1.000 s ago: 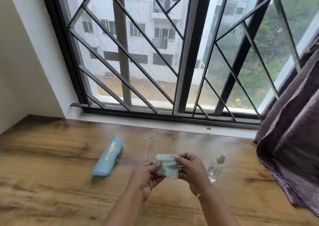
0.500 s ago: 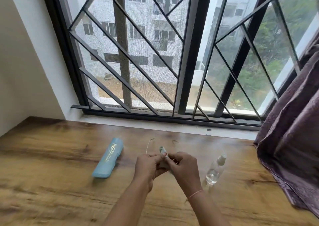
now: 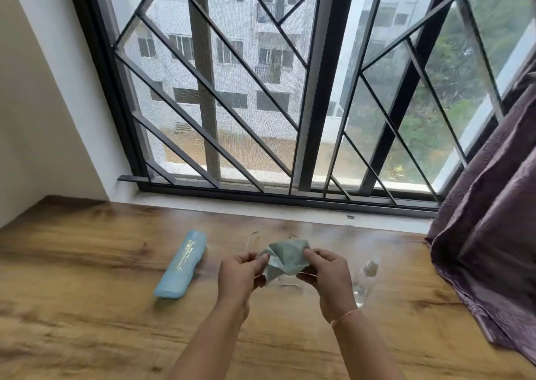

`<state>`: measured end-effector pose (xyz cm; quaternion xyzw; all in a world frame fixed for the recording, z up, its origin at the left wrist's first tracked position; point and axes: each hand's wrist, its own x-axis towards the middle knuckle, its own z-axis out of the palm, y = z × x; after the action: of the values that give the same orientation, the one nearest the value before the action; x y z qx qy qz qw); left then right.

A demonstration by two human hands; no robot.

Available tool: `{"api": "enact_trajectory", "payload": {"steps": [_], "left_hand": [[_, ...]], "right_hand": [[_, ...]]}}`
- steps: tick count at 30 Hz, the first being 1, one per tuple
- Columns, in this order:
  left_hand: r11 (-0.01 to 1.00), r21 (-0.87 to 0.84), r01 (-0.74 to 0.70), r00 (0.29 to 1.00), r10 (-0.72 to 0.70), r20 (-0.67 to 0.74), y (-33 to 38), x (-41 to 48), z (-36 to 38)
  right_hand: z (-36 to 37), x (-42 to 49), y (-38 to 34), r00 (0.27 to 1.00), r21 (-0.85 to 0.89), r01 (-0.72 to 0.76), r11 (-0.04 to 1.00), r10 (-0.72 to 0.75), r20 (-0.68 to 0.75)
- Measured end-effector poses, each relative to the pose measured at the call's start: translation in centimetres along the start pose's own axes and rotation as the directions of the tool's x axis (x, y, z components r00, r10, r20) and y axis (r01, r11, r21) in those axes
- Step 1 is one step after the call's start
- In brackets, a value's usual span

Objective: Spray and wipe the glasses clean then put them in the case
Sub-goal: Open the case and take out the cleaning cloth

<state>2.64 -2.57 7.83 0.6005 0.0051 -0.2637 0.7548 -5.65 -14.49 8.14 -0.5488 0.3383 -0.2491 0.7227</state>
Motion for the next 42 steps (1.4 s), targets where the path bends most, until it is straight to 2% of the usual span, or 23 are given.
{"api": "enact_trajectory", "payload": {"steps": [5, 8, 11, 14, 17, 20, 23, 26, 30, 34, 38, 40, 42], "left_hand": [[1.000, 0.000, 0.001, 0.999, -0.001, -0.043, -0.4, 0.9, -0.9], [0.999, 0.034, 0.005, 1.000, -0.004, -0.013, -0.5, 0.6, -0.9], [0.990, 0.139, -0.002, 0.998, 0.010, -0.056, -0.9, 0.4, -0.9], [0.976, 0.219, -0.017, 0.998, 0.031, -0.058, -1.1, 0.1, -1.0], [0.977, 0.204, -0.057, 0.998, 0.056, 0.010, -0.6, -0.6, -0.8], [0.982, 0.151, -0.113, 0.992, 0.102, 0.079, 0.0, -1.2, -0.5], [0.962, 0.192, -0.197, 0.971, 0.163, 0.177, 0.0, -1.0, -0.4], [0.899, 0.344, -0.271, 0.937, 0.164, 0.308, 0.0, -0.9, 0.1], [0.880, 0.361, -0.309, 0.931, 0.203, 0.302, 0.0, -1.4, 0.7], [0.894, 0.310, -0.323, 0.924, 0.227, 0.309, 0.3, -2.1, 0.7], [0.889, 0.259, -0.377, 0.889, 0.270, 0.370, 1.6, -2.9, 1.3], [0.807, 0.322, -0.495, 0.837, 0.342, 0.427, 2.4, -3.1, 2.0], [0.672, 0.458, -0.582, 0.805, 0.395, 0.442, 2.8, -3.0, 2.6]], "right_hand": [[-0.7, 0.3, -0.4, 0.991, 0.209, -0.136, 0.968, 0.131, 0.035], [-0.7, 0.2, -0.4, 0.984, 0.252, -0.174, 0.952, 0.157, 0.085], [-0.8, 0.1, -0.5, 0.985, 0.247, -0.163, 0.955, 0.143, 0.095], [-1.0, 0.2, -0.5, 0.995, 0.215, -0.074, 0.974, 0.057, 0.086], [-1.2, 0.2, -0.5, 0.993, 0.211, 0.038, 0.977, -0.060, 0.102], [-1.4, 0.0, -0.8, 0.973, 0.148, 0.112, 0.983, -0.139, 0.185], [-1.3, -0.4, -1.2, 0.937, 0.035, 0.178, 0.983, -0.181, 0.299], [-1.0, -0.7, -1.4, 0.905, -0.068, 0.253, 0.965, -0.212, 0.369], [-0.9, -0.8, -1.5, 0.904, -0.099, 0.279, 0.955, -0.227, 0.362], [-1.4, -0.7, -1.7, 0.920, 0.012, 0.178, 0.984, -0.171, 0.354], [-1.6, -0.6, -1.4, 0.920, 0.249, -0.098, 0.963, -0.008, 0.393], [-1.6, -1.1, -0.6, 0.891, 0.211, -0.162, 0.964, 0.051, 0.452], [-1.4, -1.8, 0.4, 0.858, 0.156, -0.195, 0.968, 0.091, 0.506]]}}
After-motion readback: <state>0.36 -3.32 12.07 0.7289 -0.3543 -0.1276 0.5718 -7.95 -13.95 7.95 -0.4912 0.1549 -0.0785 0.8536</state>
